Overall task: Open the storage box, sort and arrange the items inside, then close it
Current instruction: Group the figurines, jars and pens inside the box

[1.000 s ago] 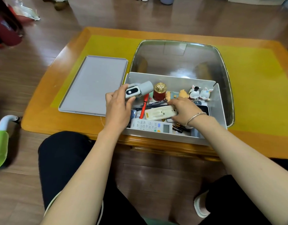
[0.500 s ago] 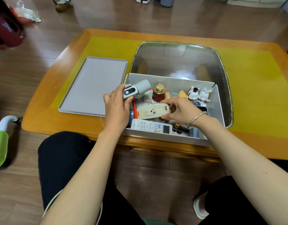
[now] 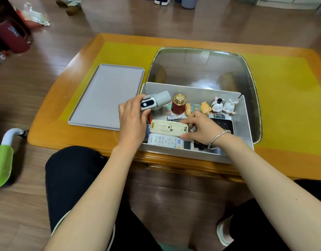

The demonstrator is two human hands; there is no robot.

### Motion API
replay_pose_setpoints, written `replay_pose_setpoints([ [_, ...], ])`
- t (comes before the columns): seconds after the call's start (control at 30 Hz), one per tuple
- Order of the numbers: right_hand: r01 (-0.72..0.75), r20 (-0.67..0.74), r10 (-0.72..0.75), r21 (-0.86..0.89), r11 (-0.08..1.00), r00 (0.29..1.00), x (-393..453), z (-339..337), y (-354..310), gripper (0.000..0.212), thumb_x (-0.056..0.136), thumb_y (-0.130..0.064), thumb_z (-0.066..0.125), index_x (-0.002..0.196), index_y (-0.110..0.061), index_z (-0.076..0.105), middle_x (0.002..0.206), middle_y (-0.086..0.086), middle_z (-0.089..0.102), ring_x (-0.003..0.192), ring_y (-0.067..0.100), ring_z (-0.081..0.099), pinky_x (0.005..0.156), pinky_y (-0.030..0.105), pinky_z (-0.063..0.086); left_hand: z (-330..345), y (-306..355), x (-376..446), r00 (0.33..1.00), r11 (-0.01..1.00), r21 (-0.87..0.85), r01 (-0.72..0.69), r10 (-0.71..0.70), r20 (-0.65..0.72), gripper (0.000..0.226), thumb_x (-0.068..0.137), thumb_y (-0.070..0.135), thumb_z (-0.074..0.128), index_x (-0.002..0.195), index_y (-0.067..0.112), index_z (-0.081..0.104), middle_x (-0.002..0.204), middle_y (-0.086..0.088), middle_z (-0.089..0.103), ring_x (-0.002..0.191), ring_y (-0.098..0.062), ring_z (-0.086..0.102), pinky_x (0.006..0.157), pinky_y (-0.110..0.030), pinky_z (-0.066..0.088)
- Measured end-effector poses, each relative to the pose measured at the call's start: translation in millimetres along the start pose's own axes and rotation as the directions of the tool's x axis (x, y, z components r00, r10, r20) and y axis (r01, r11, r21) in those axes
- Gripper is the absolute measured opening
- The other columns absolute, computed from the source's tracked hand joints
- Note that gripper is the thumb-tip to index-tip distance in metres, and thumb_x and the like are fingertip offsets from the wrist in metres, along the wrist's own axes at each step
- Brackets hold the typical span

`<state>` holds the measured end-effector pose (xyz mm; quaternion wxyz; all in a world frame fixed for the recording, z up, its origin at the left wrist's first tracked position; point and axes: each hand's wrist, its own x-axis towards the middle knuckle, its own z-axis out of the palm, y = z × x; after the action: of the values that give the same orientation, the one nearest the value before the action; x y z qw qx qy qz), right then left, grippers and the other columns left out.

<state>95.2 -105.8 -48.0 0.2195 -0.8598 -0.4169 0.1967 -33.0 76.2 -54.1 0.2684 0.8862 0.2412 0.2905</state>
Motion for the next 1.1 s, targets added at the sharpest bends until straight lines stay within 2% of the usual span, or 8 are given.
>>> replay_pose_setpoints([
  [0.1,0.007,0.023,-0.006,-0.075,0.997,1.0,-1,-4,3,0.051,0.075,-0.028,0.076,0.123,-0.023,0.06,0.102,0.002,0.05,0.091,0.013,0.047,0.086,0.027,0.041,0,-1,-1,0.999,0.999,0.033,-0.032,0.032,0.009,0.04,0.092,0.017,0.06,0.131,0.019,0.049,0.125,-0.001,0.058,0.113,-0.02,0.039,0.09,-0.027,0.03],
  [0.2,0.019,-0.136,-0.016,0.023,1.0,0.991,-7,-11,2,0.054,0.075,-0.024,0.077,0.124,-0.021,0.058,0.097,-0.004,0.05,0.078,0.002,0.047,0.086,0.025,0.043,-1,1,-1,0.997,0.993,0.087,-0.075,0.072,0.037,0.04,0.092,0.02,0.061,0.131,0.023,0.05,0.125,0.0,0.059,0.113,-0.02,0.04,0.087,-0.028,0.027],
  [0.37,0.118,-0.363,-0.105,0.014,0.993,0.926,-16,-22,-2,0.061,0.079,-0.02,0.072,0.134,-0.022,0.046,0.114,-0.004,0.05,0.1,0.009,0.047,0.091,0.019,0.035,-1,9,-2,0.965,0.964,0.136,-0.229,0.206,0.163,0.041,0.091,0.032,0.06,0.13,0.024,0.05,0.115,-0.001,0.064,0.104,-0.022,0.048,0.08,-0.029,0.022],
  [0.5,0.15,-0.292,-0.168,-0.084,0.985,0.942,-18,-27,-4,0.053,0.078,-0.022,0.074,0.128,-0.016,0.055,0.117,0.004,0.06,0.111,0.021,0.052,0.094,0.023,0.032,11,34,-4,0.926,0.968,0.041,-0.249,0.226,0.302,0.044,0.09,0.037,0.061,0.132,0.026,0.05,0.118,0.0,0.064,0.099,-0.019,0.046,0.08,-0.032,0.024],
  [0.7,0.045,-0.224,-0.079,-0.153,0.987,0.971,-31,-42,16,0.053,0.075,-0.023,0.077,0.124,-0.014,0.06,0.116,0.008,0.064,0.108,0.024,0.057,0.089,0.023,0.037,36,56,-3,0.86,0.968,-0.178,-0.178,0.241,0.45,0.043,0.091,0.027,0.062,0.132,0.022,0.049,0.107,0.002,0.059,0.104,-0.019,0.043,0.081,-0.026,0.032],
  [0.8,0.029,-0.217,-0.059,-0.139,0.99,0.974,-39,-47,25,0.051,0.076,-0.023,0.077,0.123,-0.016,0.061,0.11,0.009,0.066,0.098,0.023,0.06,0.081,0.021,0.038,42,64,-3,0.85,0.963,-0.225,-0.149,0.241,0.467,0.041,0.091,0.026,0.062,0.13,0.02,0.049,0.108,-0.001,0.059,0.104,-0.02,0.046,0.079,-0.024,0.032],
  [0.93,0.01,-0.219,-0.025,-0.066,0.998,0.975,-48,-45,33,0.051,0.076,-0.024,0.077,0.123,-0.016,0.061,0.106,0.008,0.068,0.082,0.01,0.052,0.073,0.017,0.033,47,72,-4,0.847,0.969,-0.164,-0.185,0.242,0.474,0.041,0.092,0.028,0.061,0.13,0.019,0.049,0.117,-0.006,0.062,0.107,-0.025,0.053,0.089,-0.038,0.041],
  [1.1,0.007,-0.263,-0.015,-0.031,1.0,0.965,-53,-44,36,0.049,0.073,-0.023,0.078,0.119,-0.017,0.064,0.107,0.007,0.068,0.091,0.021,0.061,0.081,0.027,0.043,50,80,-6,0.861,0.959,-0.134,-0.249,0.282,0.423,0.041,0.091,0.029,0.061,0.13,0.019,0.05,0.118,-0.004,0.062,0.107,-0.025,0.05,0.087,-0.037,0.037],
])
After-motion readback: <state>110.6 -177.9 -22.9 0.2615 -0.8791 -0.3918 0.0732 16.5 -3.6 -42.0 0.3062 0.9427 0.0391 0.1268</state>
